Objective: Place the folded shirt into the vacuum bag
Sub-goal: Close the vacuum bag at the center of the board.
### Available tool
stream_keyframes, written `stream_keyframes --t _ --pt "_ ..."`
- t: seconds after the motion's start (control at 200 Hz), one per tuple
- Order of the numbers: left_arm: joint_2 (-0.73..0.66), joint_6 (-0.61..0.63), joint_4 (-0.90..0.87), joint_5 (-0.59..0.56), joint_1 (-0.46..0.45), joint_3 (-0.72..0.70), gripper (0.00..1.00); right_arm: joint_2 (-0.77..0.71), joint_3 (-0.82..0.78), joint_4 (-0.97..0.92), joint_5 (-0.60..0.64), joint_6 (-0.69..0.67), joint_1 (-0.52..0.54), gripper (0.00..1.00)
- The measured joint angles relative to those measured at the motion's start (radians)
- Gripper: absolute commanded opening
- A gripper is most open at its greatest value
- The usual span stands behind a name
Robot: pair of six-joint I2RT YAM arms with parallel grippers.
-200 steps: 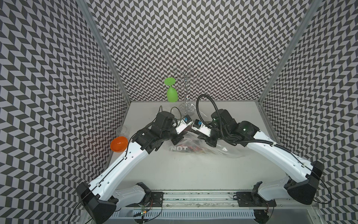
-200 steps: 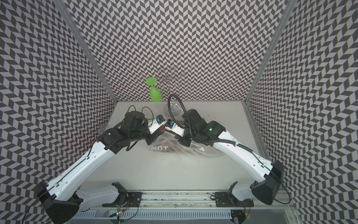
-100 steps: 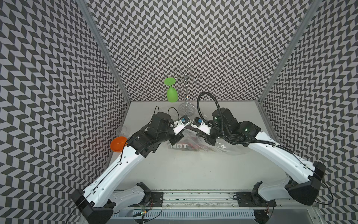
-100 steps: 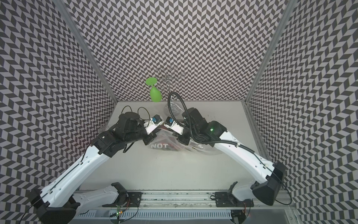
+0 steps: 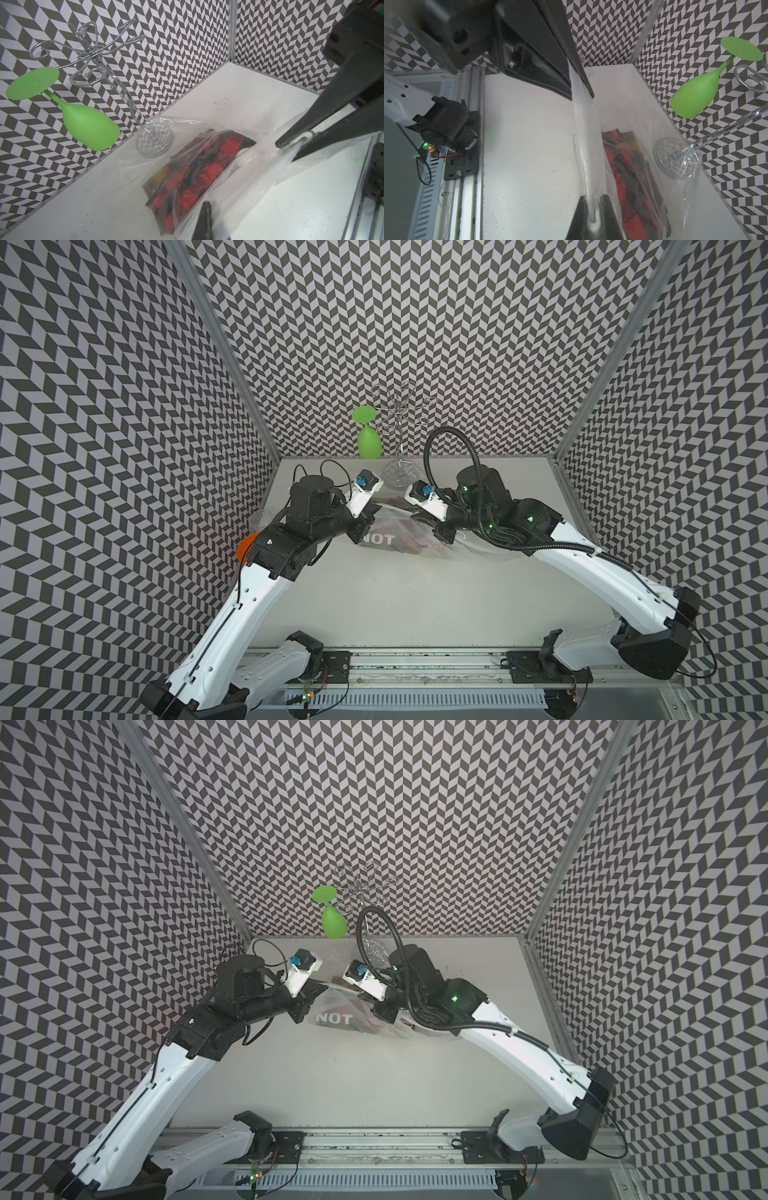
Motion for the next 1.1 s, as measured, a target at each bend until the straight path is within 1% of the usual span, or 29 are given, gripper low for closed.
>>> stream_keyframes --t 0.135,0.34,0.566,0.851,0.986,1.102 --pt "-0.008 -0.042 0.020 0.000 0.012 -0.003 0.00 0.000 0.003 -0.001 0.028 0.007 0.009 0.00" --pt "-0.050 -0.117 0.072 -0.039 0.024 -0.052 0.00 0.003 -0.004 -0.030 0.071 0.028 0.011 0.00" --pt "-0.055 -0.166 0.109 -0.053 0.024 -0.075 0.00 0.006 -0.012 -0.066 0.103 0.051 0.011 0.00" --pt "-0.076 -0.181 0.109 -0.128 0.024 -0.092 0.00 -0.008 -0.076 -0.085 0.191 0.085 0.014 0.00" --pt "-0.089 -0.189 0.116 -0.177 0.022 -0.108 0.00 -0.045 -0.132 -0.075 0.216 0.085 0.014 0.00" --pt "-0.098 -0.193 0.117 -0.192 0.018 -0.124 0.00 -0.082 -0.173 -0.068 0.222 0.080 0.011 0.00"
